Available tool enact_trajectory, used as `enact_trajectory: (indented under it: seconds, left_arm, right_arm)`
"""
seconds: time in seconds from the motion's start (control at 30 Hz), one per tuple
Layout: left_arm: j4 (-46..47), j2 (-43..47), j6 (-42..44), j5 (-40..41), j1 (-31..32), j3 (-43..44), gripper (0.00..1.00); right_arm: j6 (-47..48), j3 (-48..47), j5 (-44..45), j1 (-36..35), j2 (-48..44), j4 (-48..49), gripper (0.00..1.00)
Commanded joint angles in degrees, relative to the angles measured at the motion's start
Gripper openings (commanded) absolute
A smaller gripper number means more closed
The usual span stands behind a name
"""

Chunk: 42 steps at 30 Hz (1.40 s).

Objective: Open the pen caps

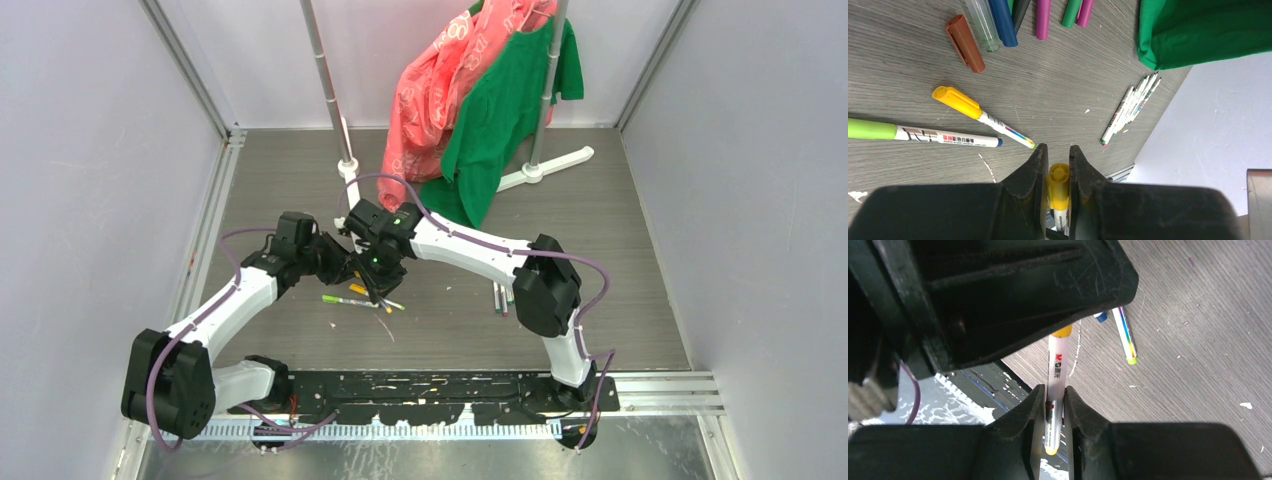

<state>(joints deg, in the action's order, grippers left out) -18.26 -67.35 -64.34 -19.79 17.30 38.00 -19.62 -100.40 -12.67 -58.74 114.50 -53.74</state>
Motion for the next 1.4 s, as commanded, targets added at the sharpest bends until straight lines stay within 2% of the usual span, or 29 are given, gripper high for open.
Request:
enact_trajectory:
  seconds: [0.0, 0.13, 0.27, 0.3, 0.93, 1.37]
  left_arm:
    - [1.58, 1.36, -1.37, -2.22, 0.41, 0.6, 0.0]
    - [2.43, 1.57, -2.55, -2.4, 0.38, 0.24, 0.0]
    - [1.69, 2.56, -2.98, -1.57, 0.37, 0.19, 0.0]
    - [1.49, 2.78, -2.99, -1.17, 0.39, 0.15, 0.0]
    - [3.95, 5.13, -6.01, 0.79, 0.2, -1.32, 0.0]
    - [3.87, 6.9, -6.35, 0.64, -3.02, -2.11, 0.0]
  right_arm:
    - [0.14, -2.03, -0.26, 0.18, -0.07, 3.66, 0.26]
    - [-0.36, -0.48, 0.05, 0.52, -0.46, 5.32, 0.22]
    - [-0.96, 0.98, -0.1, 0.59, -0.92, 6.69, 0.03]
    - [-1.03, 1.23, -0.21, 0.6, -1.06, 6.85, 0.02]
    - [-1.01, 7.49, -1.23, 0.6, -6.53, 7.54, 0.01]
    - [-1.82, 14.97, 0.56, 0.56, -13.07, 8.44, 0.01]
